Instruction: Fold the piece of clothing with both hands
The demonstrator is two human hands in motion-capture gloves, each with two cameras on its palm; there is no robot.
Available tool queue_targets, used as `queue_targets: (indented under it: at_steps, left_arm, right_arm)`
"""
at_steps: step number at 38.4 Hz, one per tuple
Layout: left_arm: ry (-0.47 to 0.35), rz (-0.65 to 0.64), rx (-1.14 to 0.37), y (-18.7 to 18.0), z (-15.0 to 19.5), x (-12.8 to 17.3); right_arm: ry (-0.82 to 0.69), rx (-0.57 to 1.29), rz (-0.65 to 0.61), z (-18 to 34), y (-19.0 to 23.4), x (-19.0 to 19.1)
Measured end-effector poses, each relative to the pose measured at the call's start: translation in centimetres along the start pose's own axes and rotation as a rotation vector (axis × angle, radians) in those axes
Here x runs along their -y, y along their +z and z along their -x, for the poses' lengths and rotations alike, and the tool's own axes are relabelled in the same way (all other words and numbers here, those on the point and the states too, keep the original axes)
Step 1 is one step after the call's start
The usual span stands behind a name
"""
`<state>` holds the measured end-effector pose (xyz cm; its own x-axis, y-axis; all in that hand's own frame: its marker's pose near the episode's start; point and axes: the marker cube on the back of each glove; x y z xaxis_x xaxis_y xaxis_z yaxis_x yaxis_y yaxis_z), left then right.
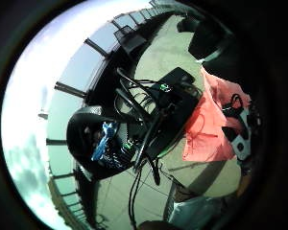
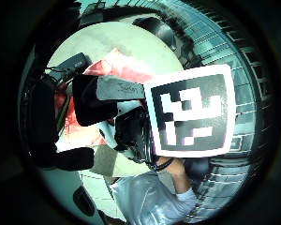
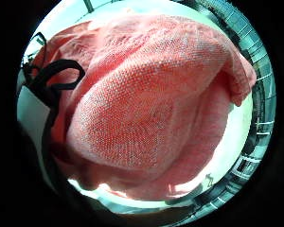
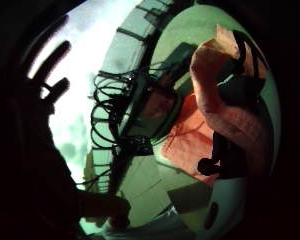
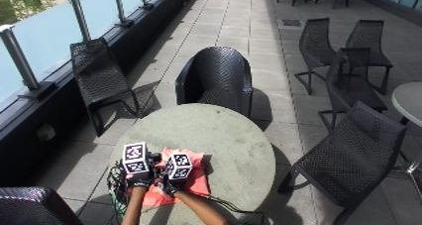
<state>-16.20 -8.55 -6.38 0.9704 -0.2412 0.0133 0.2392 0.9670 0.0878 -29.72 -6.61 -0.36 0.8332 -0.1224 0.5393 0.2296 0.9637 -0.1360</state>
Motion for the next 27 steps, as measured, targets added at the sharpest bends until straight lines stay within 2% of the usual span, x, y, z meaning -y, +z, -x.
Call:
queue_targets:
  at_steps: [4,7,12,16,19,21,24,27]
  left_arm:
    - [0.001,0.026,-0.001,0.6,0.4,-0.2]
    - [0.000,0.032,-0.007,0.8,0.5,-0.1]
    - [0.008,0.007,-0.018,0.2,0.0,-0.3]
    - [0.030,-0.016,-0.017,-0.3,-0.9,-0.4]
    - [0.046,-0.010,-0.037,0.4,-2.2,-0.1]
    - [0.062,-0.012,-0.052,0.5,-3.5,0.0]
    - [0.088,-0.036,-0.053,0.7,-5.8,-0.2]
    - [0.117,-0.050,-0.036,1.6,-7.6,-0.1]
  right_arm:
    - [0.003,-0.042,0.017,0.0,1.5,0.0]
    - [0.010,0.001,0.083,0.0,1.1,-0.6]
    - [-0.079,0.045,0.163,-2.3,-1.2,-1.0]
    - [-0.159,-0.014,0.194,-5.5,-4.0,-0.7]
    - [-0.154,-0.142,0.269,-8.3,-7.2,-1.2]
    - [-0.125,-0.298,0.257,-11.9,-8.6,0.1]
    - [-0.014,-0.535,0.157,-17.7,-10.5,2.3]
    - [0.101,-0.664,0.031,-20.9,-13.6,2.0]
